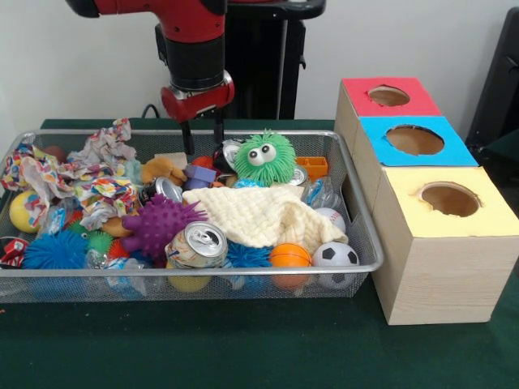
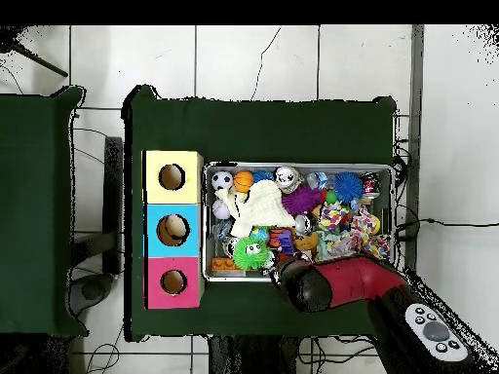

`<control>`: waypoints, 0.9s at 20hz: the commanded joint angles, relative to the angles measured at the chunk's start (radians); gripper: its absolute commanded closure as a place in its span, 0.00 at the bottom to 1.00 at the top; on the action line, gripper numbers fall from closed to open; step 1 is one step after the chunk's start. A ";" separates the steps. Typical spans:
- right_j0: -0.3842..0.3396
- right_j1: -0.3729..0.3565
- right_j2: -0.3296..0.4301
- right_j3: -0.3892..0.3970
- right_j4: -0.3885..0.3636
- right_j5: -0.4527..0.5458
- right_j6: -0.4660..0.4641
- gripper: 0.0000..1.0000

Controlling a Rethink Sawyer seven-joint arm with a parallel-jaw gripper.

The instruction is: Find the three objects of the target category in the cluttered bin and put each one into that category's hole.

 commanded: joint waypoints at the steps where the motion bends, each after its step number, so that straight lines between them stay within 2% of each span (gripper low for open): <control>1: 0.023 -0.081 0.071 -0.046 0.043 0.127 -0.055 0.00; 4: 0.024 -0.120 0.078 -0.031 0.063 0.147 -0.061 0.00; 7: 0.031 -0.115 0.080 -0.044 0.066 0.166 -0.073 0.00; 18: 0.043 -0.021 0.110 -0.137 0.059 0.201 -0.126 0.00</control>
